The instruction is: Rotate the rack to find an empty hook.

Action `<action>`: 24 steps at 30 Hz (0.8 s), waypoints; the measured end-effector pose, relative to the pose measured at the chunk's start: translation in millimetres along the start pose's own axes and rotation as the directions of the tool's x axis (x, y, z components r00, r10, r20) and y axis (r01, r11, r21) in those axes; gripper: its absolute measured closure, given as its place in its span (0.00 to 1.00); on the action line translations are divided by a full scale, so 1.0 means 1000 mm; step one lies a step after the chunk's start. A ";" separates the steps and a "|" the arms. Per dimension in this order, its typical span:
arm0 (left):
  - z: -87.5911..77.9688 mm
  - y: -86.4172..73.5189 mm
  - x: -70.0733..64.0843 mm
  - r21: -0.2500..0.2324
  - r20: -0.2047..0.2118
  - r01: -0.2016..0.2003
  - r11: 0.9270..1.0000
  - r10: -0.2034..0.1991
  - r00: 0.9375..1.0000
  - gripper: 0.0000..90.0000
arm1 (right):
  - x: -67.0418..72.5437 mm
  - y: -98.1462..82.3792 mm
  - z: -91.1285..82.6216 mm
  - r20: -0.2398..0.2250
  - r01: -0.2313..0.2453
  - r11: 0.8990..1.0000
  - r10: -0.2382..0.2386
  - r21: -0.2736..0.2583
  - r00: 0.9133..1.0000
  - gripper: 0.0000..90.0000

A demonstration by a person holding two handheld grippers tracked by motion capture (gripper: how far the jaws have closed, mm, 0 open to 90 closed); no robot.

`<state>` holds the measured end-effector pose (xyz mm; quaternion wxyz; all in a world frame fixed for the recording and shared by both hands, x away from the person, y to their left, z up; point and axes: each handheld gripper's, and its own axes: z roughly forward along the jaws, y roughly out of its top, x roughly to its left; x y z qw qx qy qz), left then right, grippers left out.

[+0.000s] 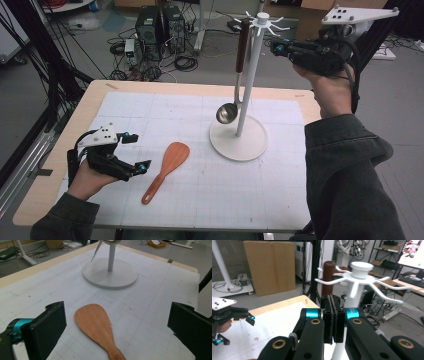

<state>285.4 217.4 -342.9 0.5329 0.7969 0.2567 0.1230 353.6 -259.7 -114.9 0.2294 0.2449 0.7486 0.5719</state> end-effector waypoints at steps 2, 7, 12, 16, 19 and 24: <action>0.000 0.000 0.000 0.001 0.000 -0.003 1.000 0.003 1.000 0.03 | -0.003 -0.001 -0.002 0.006 -0.006 1.000 0.006 -0.001 1.000 1.00; 0.000 0.000 0.000 0.000 0.001 0.001 1.000 -0.001 1.000 0.03 | -0.009 -0.002 -0.006 0.023 -0.019 1.000 0.019 0.002 1.000 1.00; 0.000 0.000 0.000 0.004 0.005 -0.002 1.000 0.002 1.000 0.03 | -0.016 -0.005 -0.009 0.036 -0.040 0.999 0.040 0.001 0.999 1.00; 0.001 0.000 0.000 0.005 0.005 -0.001 1.000 0.001 1.000 0.03 | -0.021 -0.004 -0.009 0.040 -0.048 0.999 0.048 -0.007 0.998 1.00; 0.001 0.000 0.000 0.004 0.005 0.002 1.000 -0.002 1.000 0.03 | -0.020 0.000 -0.007 0.029 -0.040 0.999 0.041 -0.013 0.999 1.00; 0.000 0.000 0.000 0.005 0.005 0.000 1.000 0.000 1.000 0.03 | -0.016 0.005 -0.003 0.020 -0.029 0.999 0.030 -0.013 0.999 1.00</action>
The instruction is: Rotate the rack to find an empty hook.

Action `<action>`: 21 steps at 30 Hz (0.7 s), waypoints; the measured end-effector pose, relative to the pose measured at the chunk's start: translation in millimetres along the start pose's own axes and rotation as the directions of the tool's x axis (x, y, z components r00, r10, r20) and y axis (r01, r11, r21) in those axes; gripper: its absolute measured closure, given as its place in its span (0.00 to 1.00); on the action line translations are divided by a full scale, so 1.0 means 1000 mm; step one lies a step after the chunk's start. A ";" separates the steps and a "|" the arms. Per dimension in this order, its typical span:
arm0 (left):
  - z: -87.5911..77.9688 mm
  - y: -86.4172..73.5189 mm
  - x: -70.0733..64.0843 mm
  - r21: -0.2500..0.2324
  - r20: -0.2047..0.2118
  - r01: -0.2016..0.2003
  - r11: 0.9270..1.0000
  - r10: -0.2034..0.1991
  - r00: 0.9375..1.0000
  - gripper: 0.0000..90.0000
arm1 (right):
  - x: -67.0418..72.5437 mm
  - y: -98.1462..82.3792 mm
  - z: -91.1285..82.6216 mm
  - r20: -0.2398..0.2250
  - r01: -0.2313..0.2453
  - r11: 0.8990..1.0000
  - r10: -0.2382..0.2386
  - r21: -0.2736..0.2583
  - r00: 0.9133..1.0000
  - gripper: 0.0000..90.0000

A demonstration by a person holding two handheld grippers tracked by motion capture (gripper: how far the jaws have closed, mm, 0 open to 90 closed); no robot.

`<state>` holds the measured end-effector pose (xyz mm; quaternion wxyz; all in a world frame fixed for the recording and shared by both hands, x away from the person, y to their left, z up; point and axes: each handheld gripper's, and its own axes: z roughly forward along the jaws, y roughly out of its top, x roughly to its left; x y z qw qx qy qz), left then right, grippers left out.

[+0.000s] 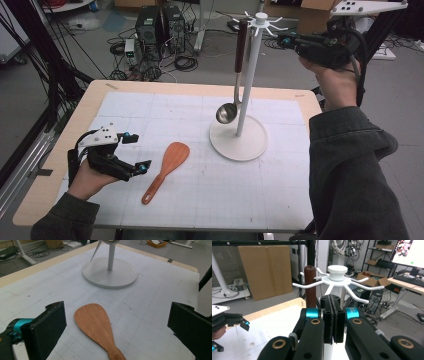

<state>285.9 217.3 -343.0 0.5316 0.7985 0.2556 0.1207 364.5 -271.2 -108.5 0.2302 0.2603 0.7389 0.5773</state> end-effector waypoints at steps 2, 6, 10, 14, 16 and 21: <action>0.000 0.000 0.000 -0.004 -0.003 0.002 1.000 -0.002 1.000 0.03 | 0.003 0.001 0.001 -0.007 0.006 1.000 -0.006 -0.004 1.000 1.00; 0.000 0.000 0.000 0.000 -0.001 0.000 1.000 0.000 1.000 0.03 | 0.010 0.003 0.005 -0.019 0.015 1.000 -0.015 -0.002 1.000 1.00; 0.000 0.000 0.000 -0.005 -0.004 0.003 1.000 -0.003 1.000 0.03 | 0.016 0.005 0.009 -0.022 0.027 1.000 -0.027 -0.005 0.999 1.00; 0.000 0.000 0.000 -0.006 -0.003 0.002 1.000 -0.002 1.000 0.03 | 0.022 0.007 0.014 -0.024 0.043 0.999 -0.042 0.002 0.999 1.00; -0.001 0.000 0.000 -0.005 -0.002 0.003 1.000 -0.003 1.000 0.03 | 0.024 0.008 0.016 -0.023 0.047 0.999 -0.047 0.001 0.999 1.00; -0.002 0.000 0.000 -0.011 -0.005 0.007 1.000 -0.008 1.000 0.03 | 0.029 0.008 0.023 -0.023 0.053 0.998 -0.053 0.014 0.998 1.00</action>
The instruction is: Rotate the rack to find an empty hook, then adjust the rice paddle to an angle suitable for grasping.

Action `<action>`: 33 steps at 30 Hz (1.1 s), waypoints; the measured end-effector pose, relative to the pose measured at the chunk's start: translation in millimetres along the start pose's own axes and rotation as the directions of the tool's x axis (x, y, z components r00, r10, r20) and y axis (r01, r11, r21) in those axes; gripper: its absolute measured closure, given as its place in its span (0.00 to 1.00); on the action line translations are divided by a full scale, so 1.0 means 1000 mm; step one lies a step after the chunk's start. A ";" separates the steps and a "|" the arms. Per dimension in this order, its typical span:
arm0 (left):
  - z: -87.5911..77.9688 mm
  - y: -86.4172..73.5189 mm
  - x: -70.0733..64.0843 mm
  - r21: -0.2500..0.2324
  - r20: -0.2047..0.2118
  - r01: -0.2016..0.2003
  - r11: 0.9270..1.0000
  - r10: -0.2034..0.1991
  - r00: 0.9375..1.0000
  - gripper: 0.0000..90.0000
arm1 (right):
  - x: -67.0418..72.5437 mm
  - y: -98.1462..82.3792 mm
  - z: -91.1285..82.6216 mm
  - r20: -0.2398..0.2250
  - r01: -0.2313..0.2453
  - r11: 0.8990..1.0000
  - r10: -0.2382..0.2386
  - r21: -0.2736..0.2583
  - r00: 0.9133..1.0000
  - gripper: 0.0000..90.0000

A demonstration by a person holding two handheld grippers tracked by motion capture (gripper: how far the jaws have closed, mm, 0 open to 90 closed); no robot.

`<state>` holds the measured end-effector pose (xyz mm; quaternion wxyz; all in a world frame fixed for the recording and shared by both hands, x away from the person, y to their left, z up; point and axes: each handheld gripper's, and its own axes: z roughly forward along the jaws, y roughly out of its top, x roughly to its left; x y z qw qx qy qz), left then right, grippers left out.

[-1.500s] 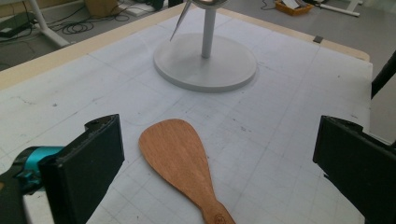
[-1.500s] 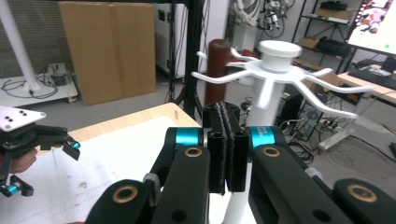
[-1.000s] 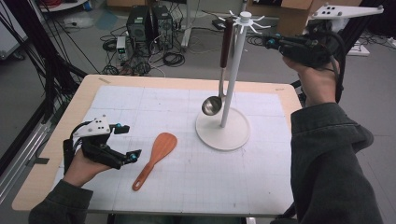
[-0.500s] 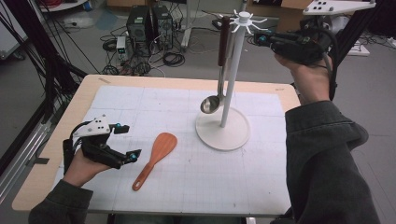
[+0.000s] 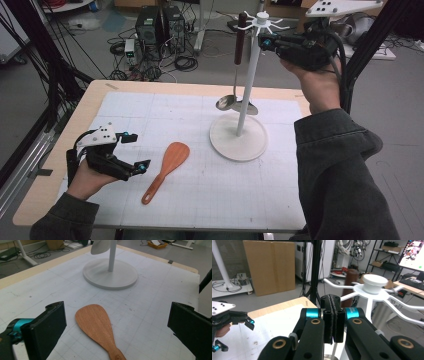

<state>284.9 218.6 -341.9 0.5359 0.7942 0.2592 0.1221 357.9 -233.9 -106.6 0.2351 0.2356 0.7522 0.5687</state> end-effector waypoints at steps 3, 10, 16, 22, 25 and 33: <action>0.000 0.000 0.000 0.001 -0.003 -0.005 1.000 0.005 1.000 0.03 | 0.003 0.000 0.003 -0.012 0.007 1.000 -0.007 0.001 1.000 1.00; -0.002 0.000 0.002 -0.006 -0.008 -0.002 1.000 0.002 1.000 0.03 | 0.003 -0.007 -0.001 -0.034 -0.005 1.000 0.005 -0.002 0.999 0.99; -0.002 0.000 0.003 -0.003 -0.012 -0.003 1.000 0.003 1.000 0.03 | 0.003 -0.025 -0.005 -0.077 -0.040 0.999 0.039 -0.013 0.996 0.88; -0.002 -0.001 0.004 0.003 -0.017 -0.004 1.000 0.004 1.000 0.03 | 0.006 -0.042 0.001 -0.108 -0.068 0.998 0.068 0.000 0.992 0.69; -0.002 -0.001 0.004 0.005 -0.019 -0.005 1.000 0.005 1.000 0.03 | 0.009 -0.050 0.004 -0.109 -0.070 0.997 0.072 0.016 0.991 0.64; -0.001 -0.001 0.003 0.005 -0.030 -0.011 1.000 0.011 0.999 0.03 | 0.014 -0.076 0.006 -0.108 -0.094 0.994 0.099 0.049 0.989 0.50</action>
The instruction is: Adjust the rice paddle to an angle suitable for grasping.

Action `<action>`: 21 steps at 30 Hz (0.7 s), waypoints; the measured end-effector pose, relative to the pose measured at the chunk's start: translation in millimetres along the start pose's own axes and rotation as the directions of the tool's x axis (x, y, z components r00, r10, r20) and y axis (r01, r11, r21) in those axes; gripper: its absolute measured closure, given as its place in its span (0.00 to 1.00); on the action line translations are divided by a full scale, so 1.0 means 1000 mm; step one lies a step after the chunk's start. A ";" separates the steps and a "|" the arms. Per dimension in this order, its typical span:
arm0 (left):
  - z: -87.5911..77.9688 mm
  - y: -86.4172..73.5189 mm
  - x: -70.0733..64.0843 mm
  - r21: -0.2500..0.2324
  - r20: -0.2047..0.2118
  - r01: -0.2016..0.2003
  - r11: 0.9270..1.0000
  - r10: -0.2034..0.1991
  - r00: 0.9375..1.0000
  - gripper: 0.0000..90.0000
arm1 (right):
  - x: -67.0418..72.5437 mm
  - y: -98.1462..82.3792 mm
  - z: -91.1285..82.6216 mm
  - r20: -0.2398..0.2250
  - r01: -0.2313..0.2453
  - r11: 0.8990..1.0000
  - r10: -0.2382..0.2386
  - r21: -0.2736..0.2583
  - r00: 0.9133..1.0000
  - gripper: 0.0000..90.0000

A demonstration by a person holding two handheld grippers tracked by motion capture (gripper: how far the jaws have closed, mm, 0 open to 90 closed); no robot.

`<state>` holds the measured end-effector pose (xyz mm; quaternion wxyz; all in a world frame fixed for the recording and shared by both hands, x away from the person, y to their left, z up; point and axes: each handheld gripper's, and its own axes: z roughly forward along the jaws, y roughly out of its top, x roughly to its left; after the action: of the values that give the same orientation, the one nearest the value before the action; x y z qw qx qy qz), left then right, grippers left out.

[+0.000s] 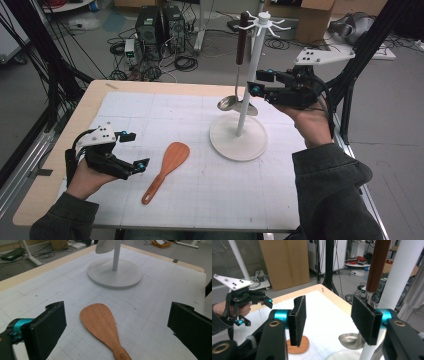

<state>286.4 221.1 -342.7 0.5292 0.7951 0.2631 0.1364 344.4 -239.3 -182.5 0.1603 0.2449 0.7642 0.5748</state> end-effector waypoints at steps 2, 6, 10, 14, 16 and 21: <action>0.000 0.000 0.000 0.003 -0.006 -0.002 1.000 0.002 1.000 0.03 | 0.000 -0.007 0.001 -0.003 -0.012 1.000 0.012 -0.001 1.000 0.48; 0.002 -0.001 0.000 0.010 -0.014 0.002 1.000 -0.002 1.000 0.03 | 0.000 -0.018 0.003 -0.002 -0.019 1.000 0.019 0.008 1.000 0.45; 0.003 -0.003 -0.001 0.024 -0.016 -0.009 1.000 0.009 1.000 0.03 | 0.000 -0.030 0.005 -0.007 -0.031 0.999 0.031 0.015 0.999 0.42; 0.006 -0.006 -0.001 0.038 -0.019 -0.006 0.999 0.007 1.000 0.03 | 0.001 -0.045 0.006 -0.005 -0.045 0.999 0.045 0.021 0.999 0.39; 0.008 -0.008 -0.002 0.048 -0.027 -0.005 0.999 0.006 1.000 0.03 | 0.002 -0.052 0.006 -0.005 -0.051 0.998 0.052 0.033 0.999 0.38; 0.012 -0.011 -0.003 0.068 -0.048 -0.004 0.998 0.008 0.999 0.03 | 0.004 -0.066 0.004 0.000 -0.056 0.997 0.056 0.045 0.998 0.35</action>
<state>286.8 213.3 -357.4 0.4950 0.8099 0.2778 0.1479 330.8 -248.1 -246.8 0.1381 0.2696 0.7698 0.5618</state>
